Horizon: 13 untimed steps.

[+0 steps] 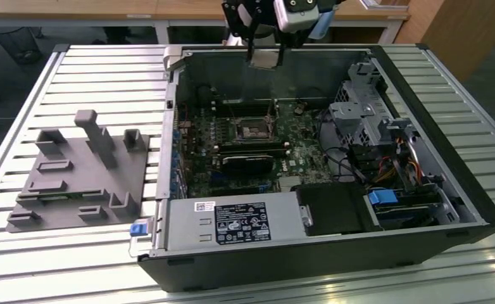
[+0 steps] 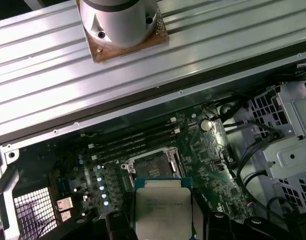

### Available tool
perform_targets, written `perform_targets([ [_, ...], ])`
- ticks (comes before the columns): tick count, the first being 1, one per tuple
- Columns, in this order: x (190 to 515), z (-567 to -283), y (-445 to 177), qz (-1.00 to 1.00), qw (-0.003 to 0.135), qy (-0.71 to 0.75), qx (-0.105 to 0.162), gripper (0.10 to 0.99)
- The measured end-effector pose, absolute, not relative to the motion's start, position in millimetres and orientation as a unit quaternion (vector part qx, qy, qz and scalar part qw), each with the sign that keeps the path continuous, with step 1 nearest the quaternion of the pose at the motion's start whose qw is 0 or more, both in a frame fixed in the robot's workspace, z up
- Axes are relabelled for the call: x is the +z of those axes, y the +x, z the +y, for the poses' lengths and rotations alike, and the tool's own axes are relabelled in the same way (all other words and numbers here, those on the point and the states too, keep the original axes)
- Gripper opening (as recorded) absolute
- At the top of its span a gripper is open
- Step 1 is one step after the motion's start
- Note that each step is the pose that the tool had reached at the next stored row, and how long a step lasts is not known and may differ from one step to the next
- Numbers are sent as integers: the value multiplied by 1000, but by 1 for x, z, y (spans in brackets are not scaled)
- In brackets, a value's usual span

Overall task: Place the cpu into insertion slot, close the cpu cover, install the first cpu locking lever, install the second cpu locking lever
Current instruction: 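Place the cpu into insertion slot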

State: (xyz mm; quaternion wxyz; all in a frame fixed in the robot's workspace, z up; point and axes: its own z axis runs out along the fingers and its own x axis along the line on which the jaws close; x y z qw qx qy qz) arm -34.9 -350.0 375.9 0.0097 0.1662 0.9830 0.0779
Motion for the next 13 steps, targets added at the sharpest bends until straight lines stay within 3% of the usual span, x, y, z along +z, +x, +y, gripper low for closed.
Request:
perform_targets([
  [5, 375, -350, -35, 984, 2, 170, 57, 541],
  [13, 372, -350, -35, 979, 2, 200, 48, 541],
])
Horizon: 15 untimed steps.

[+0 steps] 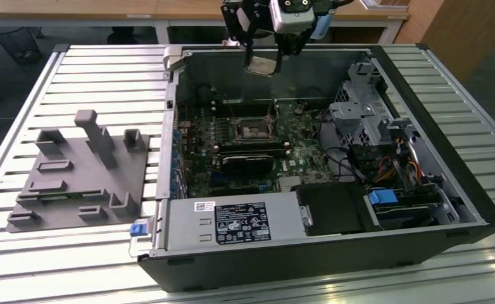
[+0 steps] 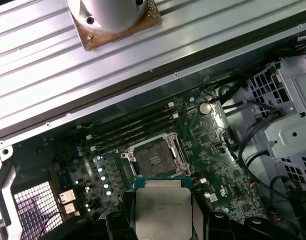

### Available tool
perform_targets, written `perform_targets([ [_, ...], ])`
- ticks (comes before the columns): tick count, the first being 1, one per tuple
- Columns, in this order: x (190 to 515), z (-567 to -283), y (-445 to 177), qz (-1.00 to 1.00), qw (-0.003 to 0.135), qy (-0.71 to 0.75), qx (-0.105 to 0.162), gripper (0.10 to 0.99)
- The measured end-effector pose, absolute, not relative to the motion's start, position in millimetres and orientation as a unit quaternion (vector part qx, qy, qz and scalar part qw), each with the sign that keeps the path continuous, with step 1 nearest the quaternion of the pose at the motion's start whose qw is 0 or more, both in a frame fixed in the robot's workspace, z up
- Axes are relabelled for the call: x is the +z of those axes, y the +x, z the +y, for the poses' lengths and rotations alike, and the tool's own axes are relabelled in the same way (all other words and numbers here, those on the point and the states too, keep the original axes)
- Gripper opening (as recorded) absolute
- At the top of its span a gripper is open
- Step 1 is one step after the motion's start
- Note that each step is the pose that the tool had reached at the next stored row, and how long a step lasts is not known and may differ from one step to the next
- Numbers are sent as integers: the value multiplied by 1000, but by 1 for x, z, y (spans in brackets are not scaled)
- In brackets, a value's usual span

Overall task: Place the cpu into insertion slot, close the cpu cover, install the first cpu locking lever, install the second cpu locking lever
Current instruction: 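Place the cpu into insertion slot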

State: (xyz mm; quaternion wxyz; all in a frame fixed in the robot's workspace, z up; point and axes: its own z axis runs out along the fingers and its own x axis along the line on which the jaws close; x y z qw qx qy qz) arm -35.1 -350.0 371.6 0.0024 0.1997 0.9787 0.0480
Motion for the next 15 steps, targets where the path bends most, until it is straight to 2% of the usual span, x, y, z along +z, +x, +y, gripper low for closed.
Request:
perform_targets([
  [15, 370, -350, -35, 971, 3, 233, 48, 541],
])
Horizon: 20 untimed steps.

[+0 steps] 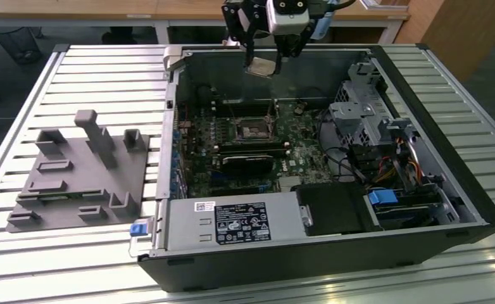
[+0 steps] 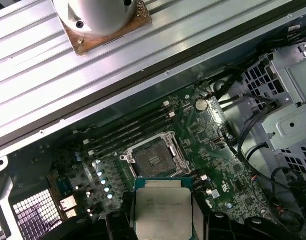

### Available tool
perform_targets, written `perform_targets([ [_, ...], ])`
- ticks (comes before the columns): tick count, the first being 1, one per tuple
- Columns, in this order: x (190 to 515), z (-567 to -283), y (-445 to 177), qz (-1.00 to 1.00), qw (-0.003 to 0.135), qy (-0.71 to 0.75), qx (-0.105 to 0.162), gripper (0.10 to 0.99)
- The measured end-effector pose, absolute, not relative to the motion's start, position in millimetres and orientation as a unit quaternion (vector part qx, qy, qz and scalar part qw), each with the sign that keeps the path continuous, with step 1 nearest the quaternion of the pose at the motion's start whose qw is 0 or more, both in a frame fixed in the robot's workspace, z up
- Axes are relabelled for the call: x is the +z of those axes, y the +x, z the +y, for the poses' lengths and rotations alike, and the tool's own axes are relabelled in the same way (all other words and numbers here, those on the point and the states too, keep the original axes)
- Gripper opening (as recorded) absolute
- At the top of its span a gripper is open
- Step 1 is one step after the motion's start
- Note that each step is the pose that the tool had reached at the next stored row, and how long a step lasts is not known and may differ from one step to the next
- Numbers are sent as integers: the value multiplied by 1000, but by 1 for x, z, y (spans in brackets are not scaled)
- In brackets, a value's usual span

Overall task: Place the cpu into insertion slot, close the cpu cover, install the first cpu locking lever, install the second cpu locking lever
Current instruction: 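Place the cpu into insertion slot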

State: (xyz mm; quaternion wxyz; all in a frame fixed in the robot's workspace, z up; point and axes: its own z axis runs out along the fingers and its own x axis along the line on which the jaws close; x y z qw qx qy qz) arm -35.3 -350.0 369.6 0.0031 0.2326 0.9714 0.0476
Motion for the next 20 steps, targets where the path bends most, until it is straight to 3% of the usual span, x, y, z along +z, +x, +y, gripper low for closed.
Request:
perform_targets([
  [20, 369, -350, -35, 963, 5, 264, 47, 541],
])
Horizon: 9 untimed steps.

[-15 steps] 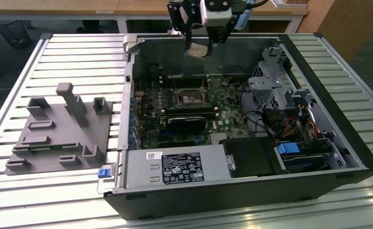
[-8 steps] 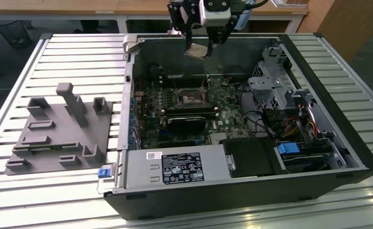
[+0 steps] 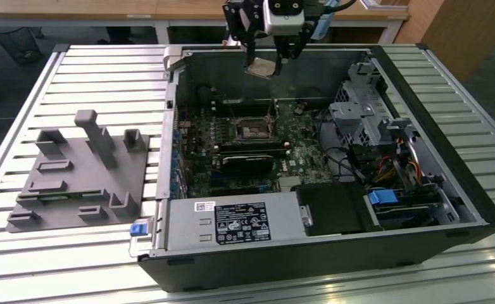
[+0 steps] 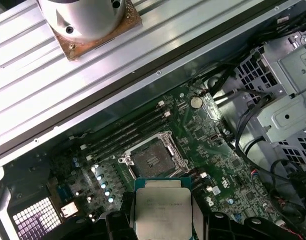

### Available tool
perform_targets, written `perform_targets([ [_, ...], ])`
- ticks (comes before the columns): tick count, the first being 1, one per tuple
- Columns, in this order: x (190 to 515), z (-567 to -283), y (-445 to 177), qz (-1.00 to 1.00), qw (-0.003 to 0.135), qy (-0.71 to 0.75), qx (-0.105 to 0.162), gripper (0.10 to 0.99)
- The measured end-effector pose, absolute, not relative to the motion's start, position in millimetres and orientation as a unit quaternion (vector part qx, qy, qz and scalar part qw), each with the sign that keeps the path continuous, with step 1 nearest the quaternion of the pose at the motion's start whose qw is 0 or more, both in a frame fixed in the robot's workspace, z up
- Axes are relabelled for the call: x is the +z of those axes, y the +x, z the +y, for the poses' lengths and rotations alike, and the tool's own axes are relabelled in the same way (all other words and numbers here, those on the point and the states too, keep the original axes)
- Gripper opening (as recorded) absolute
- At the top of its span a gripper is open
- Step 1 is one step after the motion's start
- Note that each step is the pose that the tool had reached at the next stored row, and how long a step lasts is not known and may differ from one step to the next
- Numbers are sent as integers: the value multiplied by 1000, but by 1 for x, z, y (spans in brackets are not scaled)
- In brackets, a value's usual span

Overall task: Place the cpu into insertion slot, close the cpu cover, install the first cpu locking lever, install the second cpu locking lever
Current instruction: 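Place the cpu into insertion slot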

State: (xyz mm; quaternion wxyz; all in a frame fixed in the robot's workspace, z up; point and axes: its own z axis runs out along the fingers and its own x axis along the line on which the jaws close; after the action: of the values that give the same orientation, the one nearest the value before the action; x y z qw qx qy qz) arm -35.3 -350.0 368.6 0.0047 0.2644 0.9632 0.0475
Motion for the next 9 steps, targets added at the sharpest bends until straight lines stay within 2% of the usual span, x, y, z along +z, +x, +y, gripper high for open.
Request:
perform_targets([
  [9, 368, -350, -35, 953, 6, 298, 47, 541],
])
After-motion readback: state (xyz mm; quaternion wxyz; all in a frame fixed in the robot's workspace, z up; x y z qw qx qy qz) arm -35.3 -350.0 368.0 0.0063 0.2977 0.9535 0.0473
